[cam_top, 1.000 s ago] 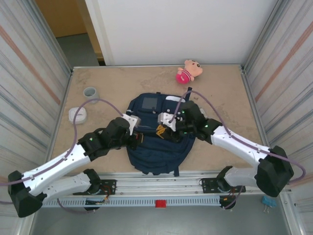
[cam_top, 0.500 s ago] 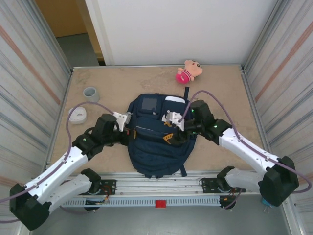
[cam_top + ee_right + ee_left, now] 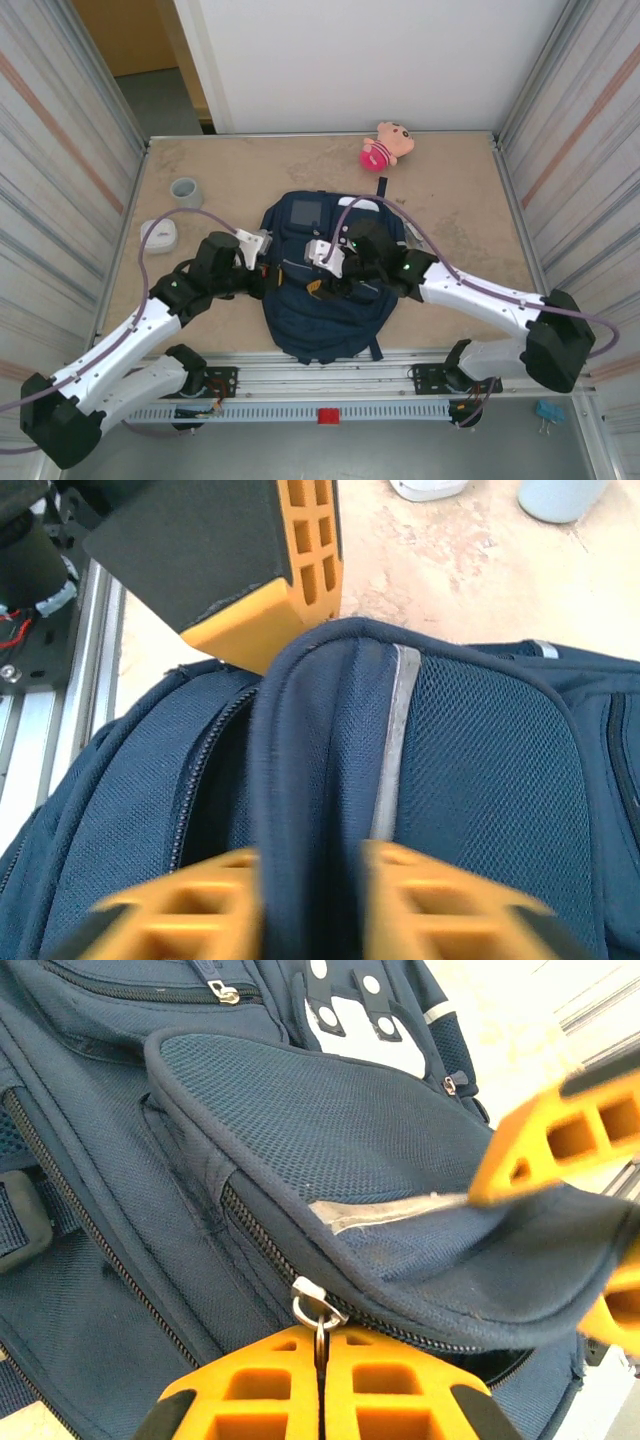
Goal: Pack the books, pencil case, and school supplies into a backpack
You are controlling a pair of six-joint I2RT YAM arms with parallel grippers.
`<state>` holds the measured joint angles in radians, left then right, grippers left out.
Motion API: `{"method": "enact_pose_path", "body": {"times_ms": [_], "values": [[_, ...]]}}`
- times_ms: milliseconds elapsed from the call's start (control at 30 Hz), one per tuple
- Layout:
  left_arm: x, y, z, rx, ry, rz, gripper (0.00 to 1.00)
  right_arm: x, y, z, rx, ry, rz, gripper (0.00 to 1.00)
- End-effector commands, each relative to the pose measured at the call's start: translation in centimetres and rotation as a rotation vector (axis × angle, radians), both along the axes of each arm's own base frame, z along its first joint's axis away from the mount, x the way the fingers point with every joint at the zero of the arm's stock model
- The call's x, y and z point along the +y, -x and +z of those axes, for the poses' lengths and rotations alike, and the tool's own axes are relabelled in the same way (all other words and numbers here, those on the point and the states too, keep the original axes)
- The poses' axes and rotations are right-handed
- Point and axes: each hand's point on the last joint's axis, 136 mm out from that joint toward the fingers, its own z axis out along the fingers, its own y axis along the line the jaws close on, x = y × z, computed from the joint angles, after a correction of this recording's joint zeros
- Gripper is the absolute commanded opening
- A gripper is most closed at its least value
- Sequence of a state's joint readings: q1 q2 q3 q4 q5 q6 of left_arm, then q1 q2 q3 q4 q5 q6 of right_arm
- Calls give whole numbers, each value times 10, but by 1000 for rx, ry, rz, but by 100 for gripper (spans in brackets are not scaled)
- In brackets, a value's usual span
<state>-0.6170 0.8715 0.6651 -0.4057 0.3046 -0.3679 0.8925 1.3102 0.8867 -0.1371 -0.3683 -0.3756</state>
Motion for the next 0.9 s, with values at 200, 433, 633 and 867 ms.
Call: {"method": "enact_pose_path", "body": {"times_ms": [200,433,633,867], "values": [[34,-43,-13,-62,-63,163,0,-27,35,42,-26,-186,272,0],[41,-77,-33,-11,-62,255,5,-38,41,38,33,-182,329,0],[24,-76,-17,3,28,208,33,-30,23,25,70,-135,281,5],[42,-51,30,-62,57,251,58,-29,8,38,169,-133,154,58]]}}
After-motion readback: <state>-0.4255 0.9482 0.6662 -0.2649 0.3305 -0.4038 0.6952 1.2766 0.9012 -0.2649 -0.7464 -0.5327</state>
